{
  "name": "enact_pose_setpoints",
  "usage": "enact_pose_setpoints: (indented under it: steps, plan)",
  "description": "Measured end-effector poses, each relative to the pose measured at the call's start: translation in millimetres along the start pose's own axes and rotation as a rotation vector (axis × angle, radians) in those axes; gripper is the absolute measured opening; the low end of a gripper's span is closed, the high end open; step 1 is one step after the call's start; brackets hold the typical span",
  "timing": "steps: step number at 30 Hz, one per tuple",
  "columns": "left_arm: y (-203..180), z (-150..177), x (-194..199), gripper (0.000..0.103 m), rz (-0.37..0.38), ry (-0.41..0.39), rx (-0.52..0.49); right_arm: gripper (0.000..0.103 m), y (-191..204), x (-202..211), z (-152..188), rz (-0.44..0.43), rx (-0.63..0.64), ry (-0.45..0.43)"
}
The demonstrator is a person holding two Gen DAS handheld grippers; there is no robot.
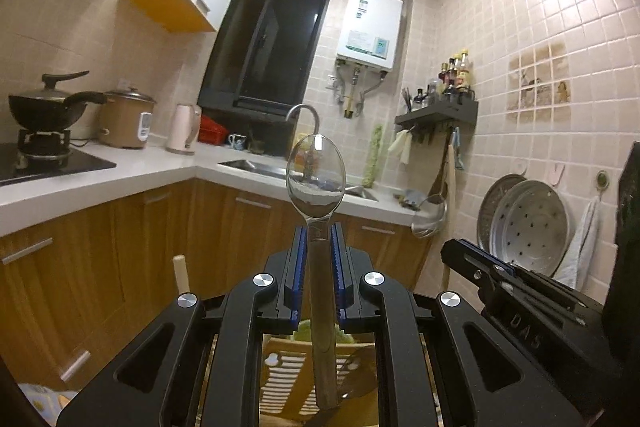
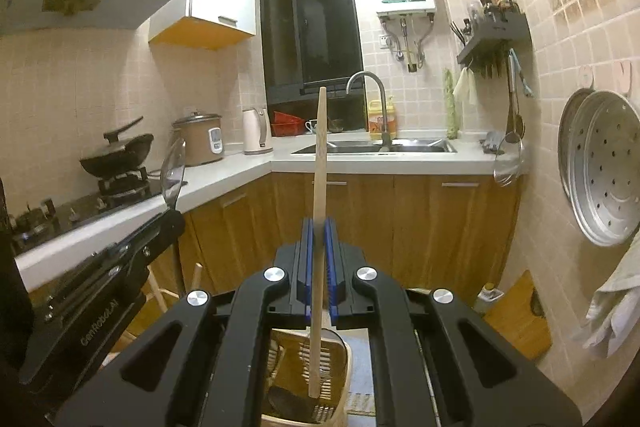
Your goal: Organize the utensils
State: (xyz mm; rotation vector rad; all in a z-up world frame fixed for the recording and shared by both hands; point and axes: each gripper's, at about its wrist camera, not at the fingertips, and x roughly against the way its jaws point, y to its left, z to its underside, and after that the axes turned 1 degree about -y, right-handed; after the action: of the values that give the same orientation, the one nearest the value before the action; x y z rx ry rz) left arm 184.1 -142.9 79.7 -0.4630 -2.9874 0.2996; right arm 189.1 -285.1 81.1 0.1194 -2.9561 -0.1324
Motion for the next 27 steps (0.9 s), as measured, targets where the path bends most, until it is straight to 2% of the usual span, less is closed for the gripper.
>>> enact_pose_setpoints:
  steps: [9, 12, 13, 15, 17, 22, 25, 27]
  plan:
    - [2, 20, -1, 0.011, 0.007, 0.001, -0.009, 0.005, 3, 8, 27, -0.024, 0.013, -0.017]
    - [7, 22, 6, 0.011, 0.033, 0.018, 0.005, 0.005, 3, 16, 31, -0.051, 0.016, 0.018]
    - [9, 22, 9, 0.016, 0.04, 0.022, 0.012, 0.008, 2, 19, 32, -0.06, 0.012, 0.026]
    - [15, 21, 18, 0.025, 0.06, 0.027, 0.021, 0.022, 1, 27, 33, -0.08, 0.011, 0.046]
    - [16, 19, 23, 0.025, 0.067, 0.049, 0.012, 0.048, -2, 39, 35, -0.083, 0.004, 0.049]
    - [28, 5, 54, 0.026, 0.089, 0.05, 0.051, 0.049, -10, 69, 32, -0.066, -0.017, 0.047]
    - [33, -6, 73, 0.038, 0.117, 0.076, 0.058, 0.049, -14, 84, 29, -0.073, -0.04, 0.081]
    - [36, -11, 84, 0.041, 0.15, 0.1, 0.073, 0.049, -16, 91, 29, -0.077, -0.051, 0.104]
